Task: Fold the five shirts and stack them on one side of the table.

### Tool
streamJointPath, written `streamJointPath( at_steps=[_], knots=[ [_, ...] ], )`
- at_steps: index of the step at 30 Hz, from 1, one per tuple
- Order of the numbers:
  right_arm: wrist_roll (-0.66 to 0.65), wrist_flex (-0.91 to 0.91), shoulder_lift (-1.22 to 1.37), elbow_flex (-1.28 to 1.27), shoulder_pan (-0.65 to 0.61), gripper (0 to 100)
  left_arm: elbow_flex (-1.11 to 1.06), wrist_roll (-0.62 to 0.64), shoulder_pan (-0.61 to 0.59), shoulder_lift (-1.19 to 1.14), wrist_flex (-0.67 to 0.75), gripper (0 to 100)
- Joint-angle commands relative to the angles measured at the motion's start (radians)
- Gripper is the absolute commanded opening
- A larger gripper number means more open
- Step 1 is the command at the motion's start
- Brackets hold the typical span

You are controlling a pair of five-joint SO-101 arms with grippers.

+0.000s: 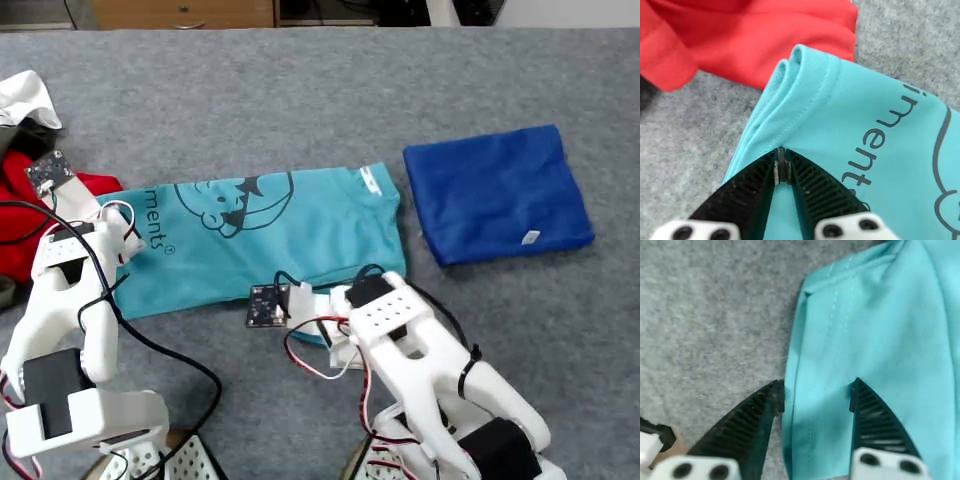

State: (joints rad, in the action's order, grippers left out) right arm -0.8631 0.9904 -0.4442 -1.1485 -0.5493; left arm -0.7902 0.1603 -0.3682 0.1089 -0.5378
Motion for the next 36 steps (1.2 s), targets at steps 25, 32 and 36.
streamJointPath(
  at_steps=[25,32,36],
  knots=[
    [0.011,0.057,0.289,0.185,-0.008,0.2,0.037,-0.005,0.011,0.004,0.009,2],
    [0.011,0.069,0.285,0.202,-0.007,0.2,0.038,-0.005,0.011,0.004,0.009,2],
    [0.009,0.183,0.289,0.312,0.021,0.2,0.038,-0.005,0.011,0.004,0.009,2]
  ],
)
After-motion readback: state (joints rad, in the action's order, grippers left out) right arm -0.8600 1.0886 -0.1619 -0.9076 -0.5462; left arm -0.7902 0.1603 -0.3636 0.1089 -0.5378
